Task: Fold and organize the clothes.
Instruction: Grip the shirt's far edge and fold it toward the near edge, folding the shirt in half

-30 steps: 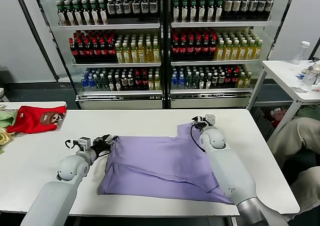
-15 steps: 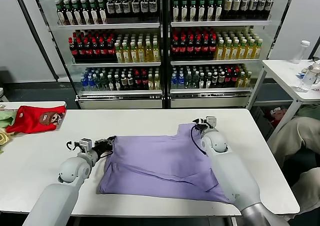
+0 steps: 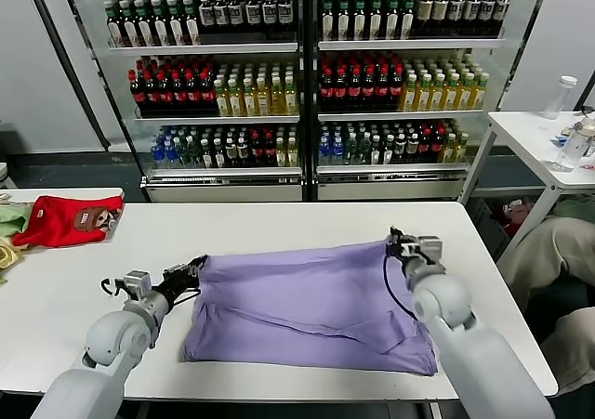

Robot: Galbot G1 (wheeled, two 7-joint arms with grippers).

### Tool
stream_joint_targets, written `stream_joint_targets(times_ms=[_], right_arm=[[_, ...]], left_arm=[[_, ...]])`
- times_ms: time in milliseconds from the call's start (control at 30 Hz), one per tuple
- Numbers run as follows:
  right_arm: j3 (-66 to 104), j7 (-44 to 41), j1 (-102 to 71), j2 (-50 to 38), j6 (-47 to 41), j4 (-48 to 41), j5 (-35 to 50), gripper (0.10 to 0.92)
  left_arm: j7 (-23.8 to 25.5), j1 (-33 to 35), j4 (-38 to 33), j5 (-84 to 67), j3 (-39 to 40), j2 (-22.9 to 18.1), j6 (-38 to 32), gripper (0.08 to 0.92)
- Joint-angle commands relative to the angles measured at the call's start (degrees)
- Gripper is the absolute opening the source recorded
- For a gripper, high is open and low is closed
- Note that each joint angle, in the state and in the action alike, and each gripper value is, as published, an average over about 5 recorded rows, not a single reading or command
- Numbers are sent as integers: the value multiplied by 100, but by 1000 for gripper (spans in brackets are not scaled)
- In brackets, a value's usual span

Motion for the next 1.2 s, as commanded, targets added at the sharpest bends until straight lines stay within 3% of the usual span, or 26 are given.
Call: stream_joint_targets(times_ms=[33, 633, 1100, 1200], right_arm=[[302, 41, -1066, -392, -49, 1160, 106, 123], [778, -179, -1965, -470, 88, 1446, -65, 123], [935, -73, -2514, -432, -134, 1664, -101, 126], [951, -122, -2780, -422, -151, 1685, -257, 172]], left_arm=[[-85, 704, -579, -191, -229, 30, -106, 83], [-27, 1349, -1051, -145, -561, -242, -124, 83], [37, 1386, -1225, 228, -704, -59, 792, 85], [-52, 1475, -1266, 784, -684, -68, 927, 125]])
